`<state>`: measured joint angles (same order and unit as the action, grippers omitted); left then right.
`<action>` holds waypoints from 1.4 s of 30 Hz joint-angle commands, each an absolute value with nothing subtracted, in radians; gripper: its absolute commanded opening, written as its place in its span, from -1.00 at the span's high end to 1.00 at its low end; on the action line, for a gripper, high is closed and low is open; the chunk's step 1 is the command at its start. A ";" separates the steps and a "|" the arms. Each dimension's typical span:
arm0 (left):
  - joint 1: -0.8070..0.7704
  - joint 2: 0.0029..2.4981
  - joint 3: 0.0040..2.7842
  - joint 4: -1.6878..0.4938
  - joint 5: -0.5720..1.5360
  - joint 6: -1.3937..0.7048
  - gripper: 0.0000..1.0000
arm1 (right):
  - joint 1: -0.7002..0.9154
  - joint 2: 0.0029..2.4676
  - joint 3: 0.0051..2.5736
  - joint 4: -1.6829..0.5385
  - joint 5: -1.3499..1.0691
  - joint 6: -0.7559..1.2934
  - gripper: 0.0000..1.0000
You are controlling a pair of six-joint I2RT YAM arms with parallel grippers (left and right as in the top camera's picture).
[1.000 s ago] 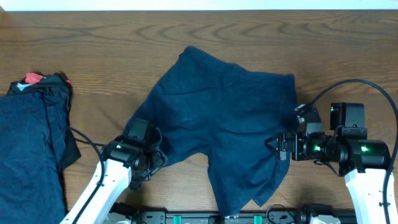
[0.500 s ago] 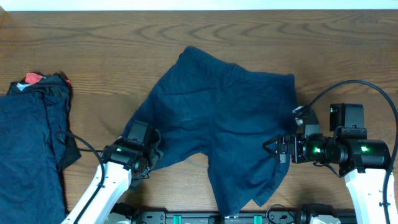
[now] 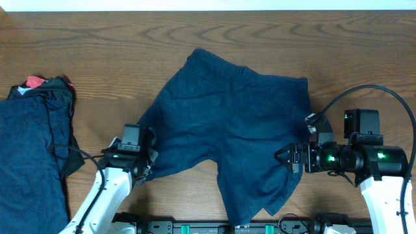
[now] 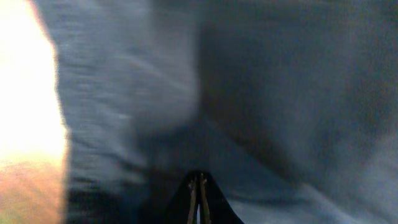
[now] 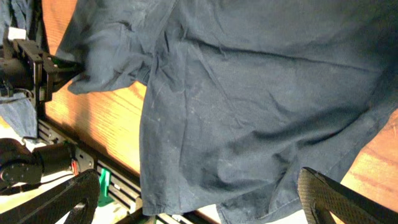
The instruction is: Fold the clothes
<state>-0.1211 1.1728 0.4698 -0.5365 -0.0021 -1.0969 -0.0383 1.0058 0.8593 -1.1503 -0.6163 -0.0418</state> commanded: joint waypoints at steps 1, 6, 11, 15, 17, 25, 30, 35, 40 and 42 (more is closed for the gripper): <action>-0.074 1.190 0.474 -0.565 -0.022 -1.036 0.88 | -0.038 1.001 0.882 -1.157 -0.641 -0.062 -0.98; 0.030 1.199 0.474 -0.555 0.093 -0.979 0.68 | -0.038 1.000 0.882 -1.161 -0.640 -0.066 -0.99; 0.038 1.199 0.474 -0.552 0.152 -0.910 -0.60 | -0.038 1.001 0.882 -1.163 -0.640 -0.070 -0.98; 0.038 1.199 0.474 -0.568 0.186 -0.890 -0.60 | -0.038 1.001 0.882 -1.168 -0.640 -0.085 -0.98; 0.038 1.195 0.474 -0.584 0.199 -0.885 -0.60 | -0.038 1.001 0.882 -1.168 -0.640 -0.085 -0.99; -0.013 1.132 0.474 -0.746 0.236 -0.896 -0.60 | -0.038 1.001 0.882 -1.164 -0.632 -0.096 -0.98; -0.032 1.112 0.474 -0.754 0.230 -0.899 -0.27 | -0.038 1.001 0.882 -1.163 -0.633 -0.107 -0.99; -0.031 1.183 0.474 -0.699 0.217 -0.922 0.04 | -0.038 1.001 0.882 -1.163 -0.633 -0.107 -0.98; -0.031 1.305 0.474 -0.644 0.217 -0.917 0.37 | -0.038 1.001 0.882 -1.168 -0.633 -0.106 -0.99; -0.031 1.350 0.474 -0.569 0.216 -0.908 0.88 | -0.038 1.001 0.882 -1.168 -0.633 -0.106 -0.99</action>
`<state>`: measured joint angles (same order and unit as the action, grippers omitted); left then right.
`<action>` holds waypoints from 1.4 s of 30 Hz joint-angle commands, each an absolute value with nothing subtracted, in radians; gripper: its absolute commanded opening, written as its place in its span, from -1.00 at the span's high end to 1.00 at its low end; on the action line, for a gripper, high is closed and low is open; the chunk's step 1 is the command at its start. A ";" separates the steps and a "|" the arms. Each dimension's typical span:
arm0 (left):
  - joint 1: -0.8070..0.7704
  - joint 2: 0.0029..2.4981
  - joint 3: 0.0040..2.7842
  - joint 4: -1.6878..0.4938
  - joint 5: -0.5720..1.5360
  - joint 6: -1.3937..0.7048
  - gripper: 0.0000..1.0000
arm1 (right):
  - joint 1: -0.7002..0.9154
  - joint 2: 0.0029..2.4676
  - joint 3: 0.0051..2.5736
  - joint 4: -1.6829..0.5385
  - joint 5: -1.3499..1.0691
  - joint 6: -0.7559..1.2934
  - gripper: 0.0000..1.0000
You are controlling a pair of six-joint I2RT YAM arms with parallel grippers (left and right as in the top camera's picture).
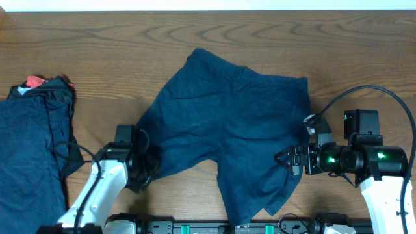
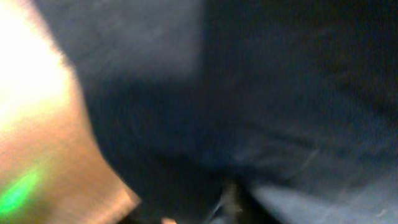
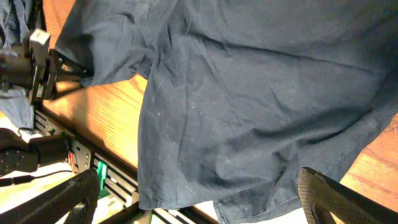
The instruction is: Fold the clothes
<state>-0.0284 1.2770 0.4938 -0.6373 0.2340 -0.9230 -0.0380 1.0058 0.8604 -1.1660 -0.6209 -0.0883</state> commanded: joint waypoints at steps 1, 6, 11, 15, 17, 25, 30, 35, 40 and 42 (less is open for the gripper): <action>-0.029 1.369 0.474 -0.530 0.217 -0.908 0.88 | -0.038 1.001 0.882 -1.168 -0.633 -0.106 -0.98; 0.010 1.443 0.508 -0.393 0.186 -0.884 0.88 | -0.038 1.001 0.882 -1.175 -0.633 -0.107 -0.99; 0.109 1.497 0.621 -0.379 0.076 -0.786 0.88 | -0.038 1.001 0.882 -1.178 -0.633 -0.107 -0.98; 0.207 1.546 0.749 -0.375 0.031 -0.695 0.88 | -0.038 1.001 0.882 -1.178 -0.633 -0.106 -0.99; 0.256 1.585 0.834 -0.374 0.033 -0.656 0.88 | -0.038 1.001 0.882 -1.179 -0.634 -0.106 -0.98; 0.290 1.773 1.142 -0.372 0.098 -0.508 0.88 | -0.038 1.001 0.882 -1.186 -0.637 -0.105 -0.98; 0.280 1.899 1.314 -0.388 0.210 -0.438 0.18 | -0.038 1.001 0.882 -1.194 -0.636 -0.105 -0.98; 0.275 1.945 1.437 -0.423 0.299 -0.409 -0.23 | -0.038 1.001 0.882 -1.196 -0.635 -0.106 -0.98; 0.262 1.943 1.544 -0.607 0.352 -0.393 -0.01 | -0.038 1.001 0.882 -1.193 -0.628 -0.128 -0.98; 0.245 1.930 1.565 -0.707 0.352 -0.393 0.57 | -0.038 1.002 0.882 -1.186 -0.607 -0.146 -0.98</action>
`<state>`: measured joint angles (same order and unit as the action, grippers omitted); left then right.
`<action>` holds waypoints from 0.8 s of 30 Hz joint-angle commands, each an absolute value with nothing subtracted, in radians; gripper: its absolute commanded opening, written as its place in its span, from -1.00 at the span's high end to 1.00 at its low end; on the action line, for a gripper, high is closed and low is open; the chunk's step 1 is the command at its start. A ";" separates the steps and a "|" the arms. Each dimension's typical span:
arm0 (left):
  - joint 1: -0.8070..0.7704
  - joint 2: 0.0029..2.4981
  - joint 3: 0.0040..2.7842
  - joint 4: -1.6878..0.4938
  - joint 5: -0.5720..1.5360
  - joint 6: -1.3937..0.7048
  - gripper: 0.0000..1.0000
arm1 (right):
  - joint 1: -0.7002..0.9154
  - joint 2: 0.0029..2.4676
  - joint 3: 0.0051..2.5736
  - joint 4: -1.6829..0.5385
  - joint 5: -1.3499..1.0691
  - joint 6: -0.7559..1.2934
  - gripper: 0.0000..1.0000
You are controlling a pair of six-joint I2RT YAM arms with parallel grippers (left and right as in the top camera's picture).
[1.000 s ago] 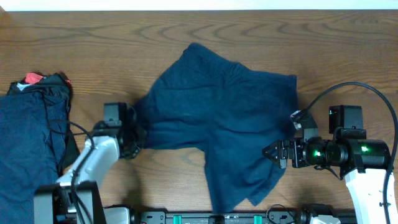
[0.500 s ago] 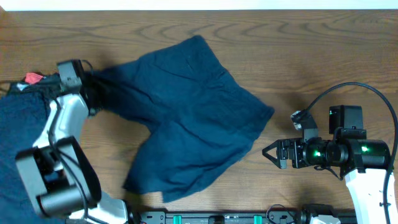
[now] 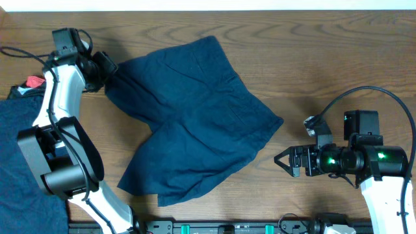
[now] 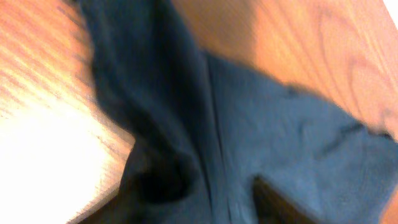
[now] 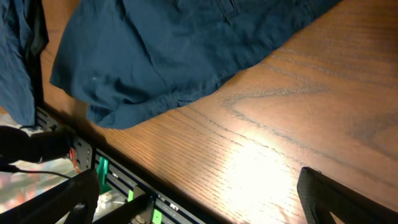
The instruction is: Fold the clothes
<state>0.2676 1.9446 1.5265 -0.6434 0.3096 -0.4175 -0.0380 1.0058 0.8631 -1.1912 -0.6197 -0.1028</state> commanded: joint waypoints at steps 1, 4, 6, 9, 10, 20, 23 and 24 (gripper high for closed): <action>0.236 1.917 1.566 -0.756 0.351 -0.393 0.53 | -0.038 1.003 0.882 -1.183 -0.582 -0.144 -0.98; 0.208 1.880 1.565 -0.919 0.305 -0.392 0.37 | -0.038 1.016 0.882 -1.169 -0.537 -0.097 -0.99; 0.183 1.852 1.561 -1.005 0.247 -0.386 0.24 | -0.038 1.031 0.882 -1.159 -0.491 -0.025 -0.99; 0.129 1.770 1.538 -1.086 0.186 -0.363 0.05 | -0.039 1.068 0.882 -1.143 -0.441 0.004 -0.98; 0.109 1.739 1.532 -1.106 0.167 -0.363 0.03 | -0.039 1.082 0.882 -1.134 -0.416 0.031 -0.98; -0.084 1.367 1.254 -1.185 0.134 -0.503 0.01 | -0.039 1.289 0.882 -0.958 -0.393 0.128 -0.98; -0.146 1.280 1.135 -1.175 0.134 -0.551 0.01 | -0.039 1.339 0.883 -0.893 -0.393 0.134 -0.99; -0.168 1.254 1.100 -1.168 0.134 -0.568 0.01 | -0.039 1.355 0.883 -0.865 -0.393 0.134 -0.98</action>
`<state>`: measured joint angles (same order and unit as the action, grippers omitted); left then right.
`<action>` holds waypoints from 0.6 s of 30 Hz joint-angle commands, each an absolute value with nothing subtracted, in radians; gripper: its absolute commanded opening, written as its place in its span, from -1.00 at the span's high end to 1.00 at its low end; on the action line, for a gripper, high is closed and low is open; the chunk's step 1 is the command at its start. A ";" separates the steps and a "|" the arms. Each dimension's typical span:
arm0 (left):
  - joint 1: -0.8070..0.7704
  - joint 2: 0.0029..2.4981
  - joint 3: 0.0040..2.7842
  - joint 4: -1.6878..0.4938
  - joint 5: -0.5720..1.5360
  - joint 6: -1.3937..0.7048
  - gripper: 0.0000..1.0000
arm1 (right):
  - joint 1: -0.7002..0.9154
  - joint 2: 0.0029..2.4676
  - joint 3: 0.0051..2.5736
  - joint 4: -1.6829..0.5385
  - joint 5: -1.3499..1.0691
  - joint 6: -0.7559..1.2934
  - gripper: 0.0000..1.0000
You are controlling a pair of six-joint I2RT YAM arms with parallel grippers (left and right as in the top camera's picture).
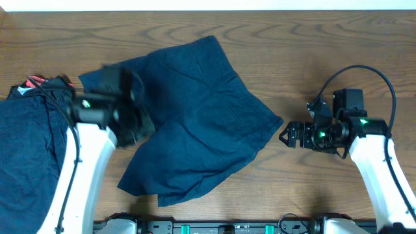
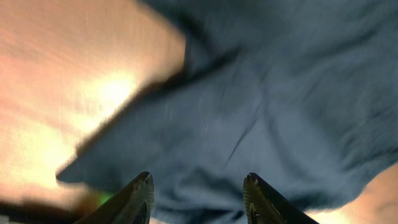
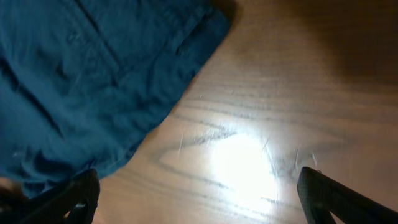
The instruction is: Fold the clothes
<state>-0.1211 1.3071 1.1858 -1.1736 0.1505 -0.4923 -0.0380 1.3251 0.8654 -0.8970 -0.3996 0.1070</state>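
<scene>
The dark blue shorts [image 1: 195,123] lie crumpled and turned slantwise on the wooden table [image 1: 338,58], left of the middle. My left gripper [image 1: 138,123], blurred in the overhead view, hovers over their left part. In the left wrist view the left gripper [image 2: 199,198] is open above blue cloth [image 2: 280,93] with nothing between its fingers. My right gripper [image 1: 289,134] stands open just right of the shorts' right corner. In the right wrist view the right gripper [image 3: 199,199] is over bare wood, with the shorts [image 3: 93,74] at the upper left.
A pile of other dark clothes [image 1: 32,143] with a bit of red and white fabric [image 1: 34,82] covers the table's left edge. The rail with green clips [image 1: 214,227] runs along the front edge. Bare wood [image 3: 261,124] lies to the right of the shorts.
My left gripper was at the far back left, gripping a corner of the shorts; now it is open, lower down over their left part. The right gripper has moved nearer the shorts' right corner.
The shorts first lay spread in the middle, my left gripper shut at the left leg's hem and the right gripper open at their right side. Later they lay shifted left and turned, held at the back left. Now they are let go.
</scene>
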 commanded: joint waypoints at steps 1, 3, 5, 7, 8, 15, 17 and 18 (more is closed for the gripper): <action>-0.189 1.230 1.068 -1.159 0.134 -0.587 0.01 | -0.039 1.369 0.883 -0.839 -0.393 0.135 -0.99; -0.228 1.195 1.020 -1.143 0.134 -0.620 0.00 | -0.039 1.393 0.884 -0.791 -0.401 0.136 -0.99; -0.261 1.182 0.991 -1.143 0.134 -0.646 -0.01 | -0.039 1.414 0.884 -0.729 -0.401 0.139 -0.99; -0.289 1.182 0.962 -1.144 0.134 -0.666 -0.02 | -0.039 1.437 0.884 -0.666 -0.409 0.145 -0.99; -0.301 1.182 0.949 -1.142 0.134 -0.679 -0.02 | -0.039 1.448 0.884 -0.640 -0.409 0.145 -0.98; -0.390 1.182 0.868 -1.090 0.138 -0.760 -0.02 | -0.038 1.594 0.884 -0.489 -0.468 0.161 -0.99; -0.408 1.182 0.868 -1.085 0.137 -0.765 -0.02 | -0.032 1.644 0.884 -0.470 -0.483 0.161 -0.98; -0.413 1.182 0.868 -1.083 0.137 -0.766 -0.02 | -0.027 1.664 0.884 -0.461 -0.485 0.161 -0.98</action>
